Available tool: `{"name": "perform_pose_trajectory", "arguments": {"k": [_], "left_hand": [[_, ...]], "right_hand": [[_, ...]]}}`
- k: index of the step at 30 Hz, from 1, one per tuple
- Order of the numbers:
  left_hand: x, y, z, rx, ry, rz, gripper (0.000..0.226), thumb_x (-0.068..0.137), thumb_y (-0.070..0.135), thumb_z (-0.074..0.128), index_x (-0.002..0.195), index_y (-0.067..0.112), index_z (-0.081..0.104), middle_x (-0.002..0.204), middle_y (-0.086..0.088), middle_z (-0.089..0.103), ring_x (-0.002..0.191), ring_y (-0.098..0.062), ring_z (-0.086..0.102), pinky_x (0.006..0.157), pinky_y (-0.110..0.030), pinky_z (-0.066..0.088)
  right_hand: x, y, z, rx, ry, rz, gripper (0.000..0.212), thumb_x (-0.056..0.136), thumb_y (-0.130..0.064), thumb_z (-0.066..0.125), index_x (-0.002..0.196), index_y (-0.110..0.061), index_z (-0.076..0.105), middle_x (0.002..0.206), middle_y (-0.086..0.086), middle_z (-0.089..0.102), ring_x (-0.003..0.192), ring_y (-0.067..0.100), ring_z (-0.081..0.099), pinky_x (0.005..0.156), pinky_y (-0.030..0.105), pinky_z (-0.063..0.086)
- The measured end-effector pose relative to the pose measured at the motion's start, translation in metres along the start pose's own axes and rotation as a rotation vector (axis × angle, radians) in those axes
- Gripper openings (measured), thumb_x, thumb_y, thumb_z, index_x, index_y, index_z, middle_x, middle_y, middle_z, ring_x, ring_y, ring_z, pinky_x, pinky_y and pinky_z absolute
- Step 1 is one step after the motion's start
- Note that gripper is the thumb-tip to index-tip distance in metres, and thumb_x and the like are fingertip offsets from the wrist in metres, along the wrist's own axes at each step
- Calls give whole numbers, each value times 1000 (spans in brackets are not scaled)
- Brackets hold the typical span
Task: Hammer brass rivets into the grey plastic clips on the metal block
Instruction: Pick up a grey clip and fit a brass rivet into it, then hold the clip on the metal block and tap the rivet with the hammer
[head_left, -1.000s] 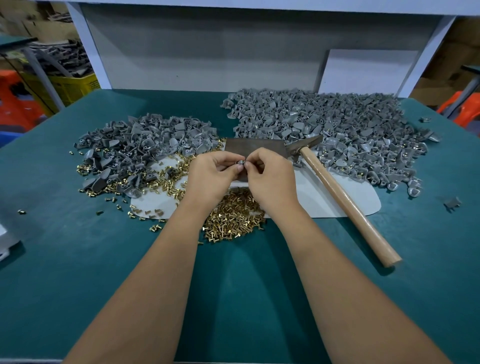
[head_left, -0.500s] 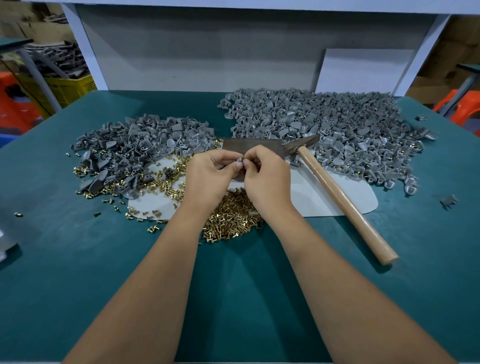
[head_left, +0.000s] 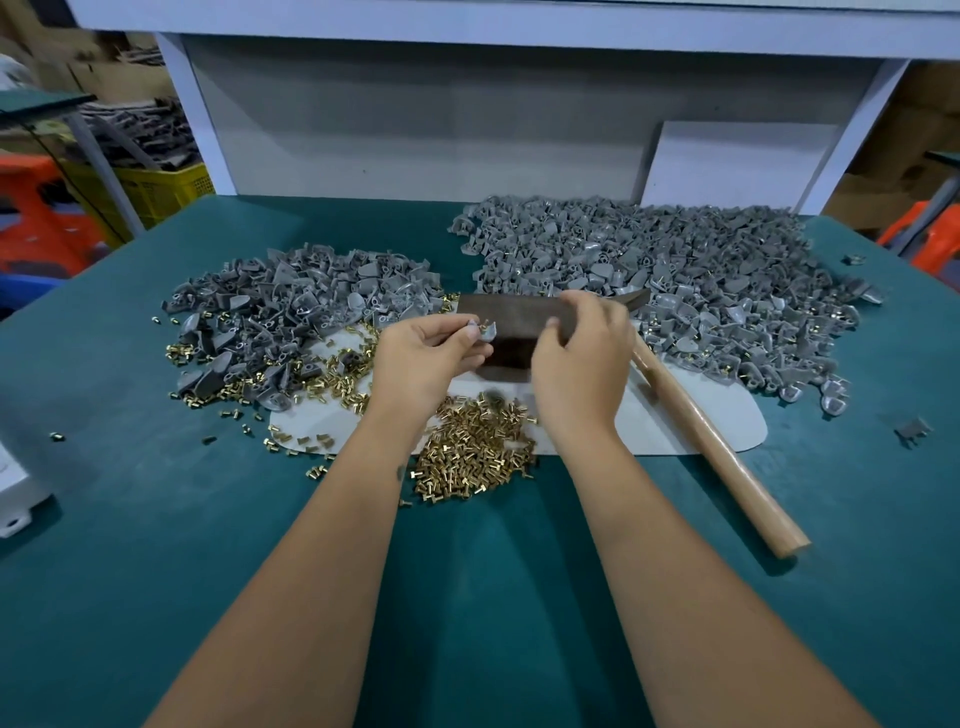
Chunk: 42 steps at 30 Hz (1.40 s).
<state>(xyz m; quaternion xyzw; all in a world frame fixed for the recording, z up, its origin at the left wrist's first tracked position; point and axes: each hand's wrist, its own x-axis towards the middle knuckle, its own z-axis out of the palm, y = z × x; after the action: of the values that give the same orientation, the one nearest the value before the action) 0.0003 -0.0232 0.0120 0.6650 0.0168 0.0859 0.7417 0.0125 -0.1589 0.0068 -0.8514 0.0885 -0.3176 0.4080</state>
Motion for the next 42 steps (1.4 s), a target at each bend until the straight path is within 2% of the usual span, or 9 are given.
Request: {"name": "perform_pose_trajectory", "arguments": {"k": [4,11,15,19,22,25,28,32,42], "left_hand": [[-2,2,0,-76,-39,2,11,91,2,64,97,9,71,84,-10,76,81,-20,75,71,-19,57],[-2,1,-3,-111,-78,19,11,95,9,62,96,10,73,82,-5,76,79,-18,74,69,-19,56],[0,2,-3,15,-34,130,12,94,15,64,93,21,74,81,2,76,77,-10,71,63,-20,55],[2,-2,0,204,48,225,14,91,22,69,90,34,74,86,14,74,94,-5,67,88,-31,54],[7,-7,0,460,105,237,10,88,30,71,92,39,73,98,17,69,115,-23,55,102,-47,43],[12,-10,2,532,122,207,12,89,31,70,99,31,76,98,17,65,120,-22,46,104,-47,39],[14,-13,4,610,164,240,16,90,32,69,103,27,76,102,16,59,113,-12,33,100,-35,35],[17,-15,6,656,182,256,16,89,32,69,102,26,76,106,15,52,110,-8,27,90,-23,25],[15,-11,7,614,174,214,10,85,27,71,83,36,68,99,19,53,109,-10,31,89,-25,25]], "right_hand": [[7,12,-1,52,-132,207,29,97,-27,49,125,-19,53,121,-1,58,106,17,54,79,30,43],[13,12,-1,266,-250,355,40,95,-20,55,134,-14,50,119,-4,60,111,17,56,90,31,42],[12,12,-3,317,-268,365,38,92,-12,56,131,-12,55,110,-7,57,95,13,52,83,29,39],[9,8,-6,256,-267,363,44,89,-14,53,133,-18,54,125,-2,61,93,14,54,76,26,38],[7,5,-14,35,-246,216,43,86,-17,48,128,-22,60,114,0,65,90,18,58,66,27,39],[11,9,-34,-414,-70,-64,33,88,-18,51,118,-15,63,106,6,55,97,22,46,81,34,38],[18,25,-55,-715,-162,71,37,92,-32,52,117,-5,58,119,18,52,111,35,46,89,41,39],[20,38,-67,-801,-317,142,27,94,-22,51,112,-5,61,113,18,58,106,36,52,74,35,40],[24,7,-72,-447,-30,16,17,96,-24,51,105,-13,43,83,9,61,65,28,46,49,29,24]]}}
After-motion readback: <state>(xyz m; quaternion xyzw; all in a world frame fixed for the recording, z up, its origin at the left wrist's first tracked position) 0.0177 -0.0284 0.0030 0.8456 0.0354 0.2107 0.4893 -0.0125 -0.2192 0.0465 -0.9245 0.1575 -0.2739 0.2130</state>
